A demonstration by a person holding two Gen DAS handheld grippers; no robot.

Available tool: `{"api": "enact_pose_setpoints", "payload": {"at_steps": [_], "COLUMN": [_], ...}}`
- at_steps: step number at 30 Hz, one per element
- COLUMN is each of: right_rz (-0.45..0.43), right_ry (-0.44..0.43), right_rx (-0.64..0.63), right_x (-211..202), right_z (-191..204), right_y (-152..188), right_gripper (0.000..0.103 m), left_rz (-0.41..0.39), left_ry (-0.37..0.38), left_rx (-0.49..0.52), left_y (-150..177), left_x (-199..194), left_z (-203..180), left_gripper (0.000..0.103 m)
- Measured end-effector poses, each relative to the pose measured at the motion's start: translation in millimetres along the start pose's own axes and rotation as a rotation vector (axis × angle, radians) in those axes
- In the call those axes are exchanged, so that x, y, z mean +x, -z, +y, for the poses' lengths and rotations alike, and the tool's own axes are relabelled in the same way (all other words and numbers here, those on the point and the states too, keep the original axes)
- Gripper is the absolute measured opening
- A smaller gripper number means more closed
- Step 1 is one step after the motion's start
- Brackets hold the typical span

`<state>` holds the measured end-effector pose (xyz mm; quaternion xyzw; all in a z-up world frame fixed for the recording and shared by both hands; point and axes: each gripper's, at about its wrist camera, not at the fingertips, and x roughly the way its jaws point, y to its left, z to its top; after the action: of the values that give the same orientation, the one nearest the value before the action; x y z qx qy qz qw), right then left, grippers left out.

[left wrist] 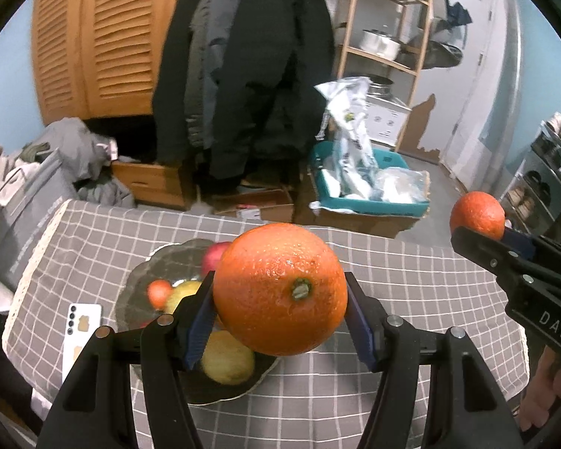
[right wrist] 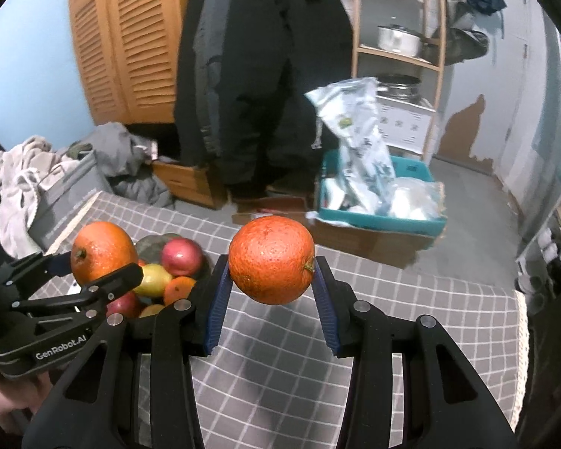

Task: Organize fruits
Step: 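Carry both oranges up and over the green plate, then lower the large orange into the plate and open the left tool while the right tool releases the small orange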

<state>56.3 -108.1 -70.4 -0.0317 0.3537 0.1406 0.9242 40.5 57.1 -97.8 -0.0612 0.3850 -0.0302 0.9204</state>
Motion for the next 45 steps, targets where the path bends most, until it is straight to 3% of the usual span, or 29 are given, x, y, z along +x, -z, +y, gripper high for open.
{"api": "enact_pose_setpoints", "payload": {"at_steps": [11,22,36,45], "right_rz": [0.064,0.185,0.312,0.332], "right_ry": [-0.087,-0.139,-0.181,-0.184], "right_rx": [-0.024,-0.046,-0.046,-0.034], "right_x": [45.0,104.2,150.8,157.3], "right_z": [39.8,64.6,77.7,75.4], "right_y": [-7.4,13.0,43.1,47.2], "right_gripper": [0.043,0.043,0.043,0.043], "left_rz": [0.039,0.159,0.277,0.318], "left_ry": [-0.076,-0.085,-0.082,-0.088], "left_rx": [-0.067,-0.164,-0.206,-0.185], "left_y": [5.4,27.6,50.5,57.7], "left_x": [15.1,63.6,106.0,118.0], "left_z": [55.1,97.8,112.7,107.4], "left_gripper": [0.064,0.064,0.065,0.064]}}
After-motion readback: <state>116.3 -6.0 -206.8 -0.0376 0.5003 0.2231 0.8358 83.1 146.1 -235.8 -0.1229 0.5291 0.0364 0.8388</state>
